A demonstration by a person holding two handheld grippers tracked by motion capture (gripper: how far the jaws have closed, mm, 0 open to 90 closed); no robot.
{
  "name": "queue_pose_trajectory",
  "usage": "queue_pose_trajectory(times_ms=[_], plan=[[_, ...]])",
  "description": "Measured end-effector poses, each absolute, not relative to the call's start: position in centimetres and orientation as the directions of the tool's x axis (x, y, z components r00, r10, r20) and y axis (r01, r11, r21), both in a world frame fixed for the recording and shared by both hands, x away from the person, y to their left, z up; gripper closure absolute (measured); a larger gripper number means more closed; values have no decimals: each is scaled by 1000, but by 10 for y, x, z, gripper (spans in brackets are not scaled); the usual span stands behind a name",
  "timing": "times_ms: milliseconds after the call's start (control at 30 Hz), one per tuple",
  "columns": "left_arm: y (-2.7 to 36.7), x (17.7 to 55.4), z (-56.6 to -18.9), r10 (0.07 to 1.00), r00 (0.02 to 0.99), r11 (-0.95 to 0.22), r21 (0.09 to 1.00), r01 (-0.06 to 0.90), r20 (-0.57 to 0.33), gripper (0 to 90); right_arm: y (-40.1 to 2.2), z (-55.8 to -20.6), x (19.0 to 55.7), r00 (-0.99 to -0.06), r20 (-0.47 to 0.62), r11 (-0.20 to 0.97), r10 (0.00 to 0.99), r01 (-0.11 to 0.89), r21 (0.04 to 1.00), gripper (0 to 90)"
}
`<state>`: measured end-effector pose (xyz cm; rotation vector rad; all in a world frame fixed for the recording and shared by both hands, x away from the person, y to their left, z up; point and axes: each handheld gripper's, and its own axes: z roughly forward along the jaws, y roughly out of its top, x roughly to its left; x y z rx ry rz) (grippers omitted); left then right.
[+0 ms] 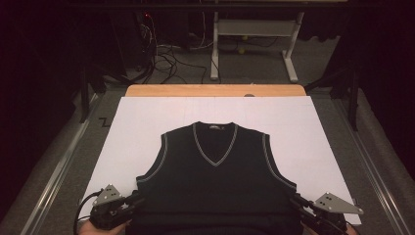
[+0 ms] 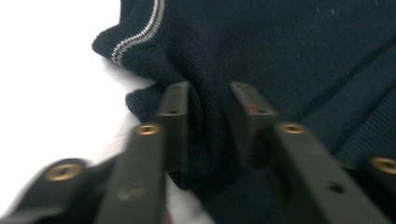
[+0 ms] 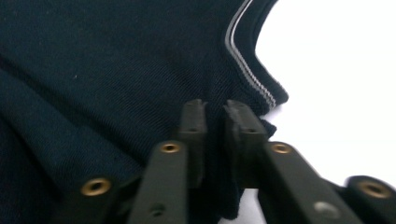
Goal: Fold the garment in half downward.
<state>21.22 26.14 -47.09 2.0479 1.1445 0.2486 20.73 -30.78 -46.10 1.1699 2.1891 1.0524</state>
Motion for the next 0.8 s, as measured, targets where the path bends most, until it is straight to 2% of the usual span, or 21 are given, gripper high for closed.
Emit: queue_pose_trajectory(times_ms=[33, 67, 100, 133, 167, 200, 233, 333, 433, 467, 533, 700, 733, 800], plan=[[262, 213, -471, 797, 574, -295, 707, 643, -189, 575, -308, -461, 207, -544, -28, 352, 839, 502, 790, 702], [263, 214, -470, 801, 568, -284, 714, 641, -191, 498, -309, -460, 209, -533, -12, 326, 846, 499, 803, 628], [263, 216, -470, 804, 563, -274, 722, 635, -190, 498, -309, -460, 209, -533, -12, 326, 846, 499, 803, 628], [263, 217, -470, 807, 560, -268, 730, 628, -185, 439, -309, -459, 212, -521, 1, 303, 854, 498, 812, 568], [263, 218, -470, 811, 556, -261, 737, 623, -183, 439, -309, -459, 212, -521, 1, 303, 854, 498, 812, 568], [264, 220, -469, 812, 554, -255, 743, 619, -184, 396, -310, -458, 215, -504, 3, 285, 863, 493, 822, 507], [264, 222, -470, 813, 552, -248, 750, 613, -182, 396, -310, -458, 215, -504, 3, 285, 863, 493, 822, 507], [266, 231, -470, 823, 540, -234, 762, 604, -175, 384, -311, -458, 222, -484, 3, 259, 875, 475, 841, 416], [268, 244, -469, 831, 528, -216, 773, 597, -176, 332, -312, -458, 238, -470, 17, 232, 883, 467, 853, 297], [268, 248, -468, 832, 527, -211, 777, 593, -177, 332, -312, -458, 238, -470, 17, 232, 883, 467, 853, 297], [268, 257, -466, 827, 525, -185, 785, 592, -200, 273, -312, -455, 252, -457, 47, 195, 888, 468, 862, 210], [262, 282, -457, 821, 539, -194, 793, 577, -191, 192, -308, -451, 272, -446, 36, 195, 894, 461, 866, 147], [260, 288, -457, 824, 537, -198, 795, 574, -182, 147, -303, -450, 282, -448, 28, 206, 893, 465, 861, 83], [257, 298, -456, 824, 537, -197, 798, 569, -180, 133, -301, -450, 288, -447, 29, 209, 894, 472, 857, 67]])
